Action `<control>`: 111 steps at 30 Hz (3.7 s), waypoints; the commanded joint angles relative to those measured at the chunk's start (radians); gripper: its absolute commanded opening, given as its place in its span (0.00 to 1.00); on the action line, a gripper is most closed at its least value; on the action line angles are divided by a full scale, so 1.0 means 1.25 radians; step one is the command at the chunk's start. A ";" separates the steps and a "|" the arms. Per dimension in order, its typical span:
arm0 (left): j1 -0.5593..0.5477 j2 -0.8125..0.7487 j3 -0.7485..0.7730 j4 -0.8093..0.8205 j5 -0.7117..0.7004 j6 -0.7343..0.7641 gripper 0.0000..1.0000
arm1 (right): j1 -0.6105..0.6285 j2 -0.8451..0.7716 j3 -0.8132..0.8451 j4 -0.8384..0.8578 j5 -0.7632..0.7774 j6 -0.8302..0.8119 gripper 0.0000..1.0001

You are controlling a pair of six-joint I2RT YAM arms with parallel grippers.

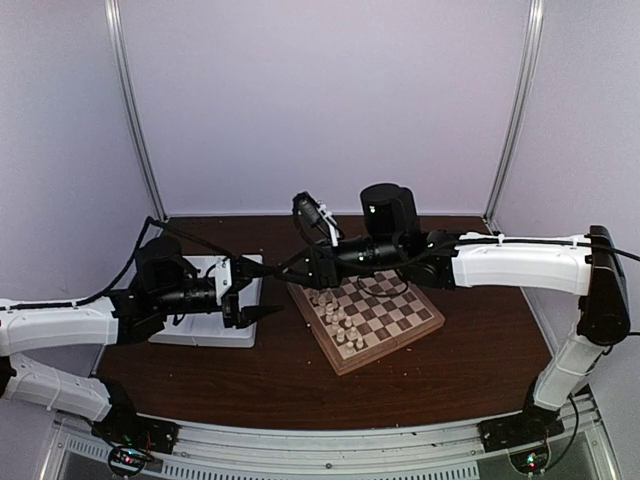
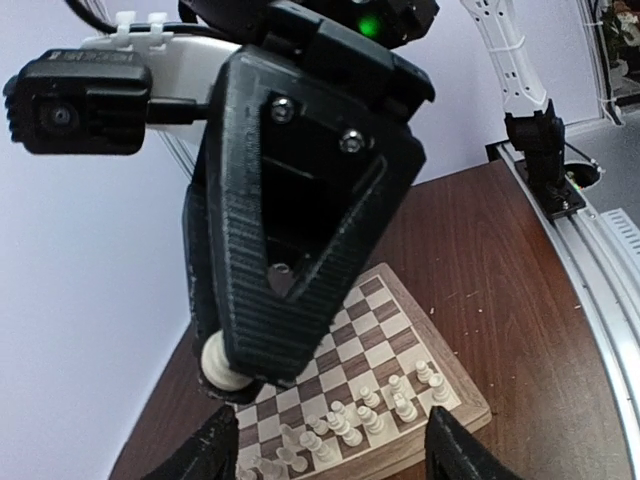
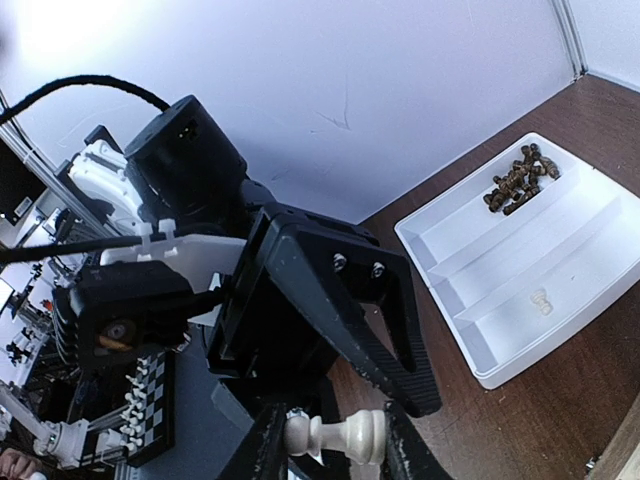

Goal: Set up the chess pieces on the board
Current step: Place the chess piece on the chessboard.

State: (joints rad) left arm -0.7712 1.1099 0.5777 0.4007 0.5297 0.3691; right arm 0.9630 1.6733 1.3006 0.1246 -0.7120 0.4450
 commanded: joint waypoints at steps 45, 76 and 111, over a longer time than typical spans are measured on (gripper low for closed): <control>-0.008 0.008 0.004 0.260 0.034 0.103 0.01 | -0.006 -0.005 -0.020 0.134 -0.083 0.196 0.32; 0.003 0.378 0.385 -0.134 -0.241 -0.215 0.00 | -0.163 -0.347 -0.256 -0.190 0.233 -0.102 0.97; -0.169 0.810 0.721 -0.114 -0.170 -0.271 0.00 | -0.373 -0.468 -0.359 -0.438 0.273 -0.031 0.52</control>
State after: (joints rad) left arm -0.9661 2.0735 1.3678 0.2810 0.3504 0.0463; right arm 0.5278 1.1503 0.8993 -0.4110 -0.4171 0.3786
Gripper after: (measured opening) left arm 0.117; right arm 0.520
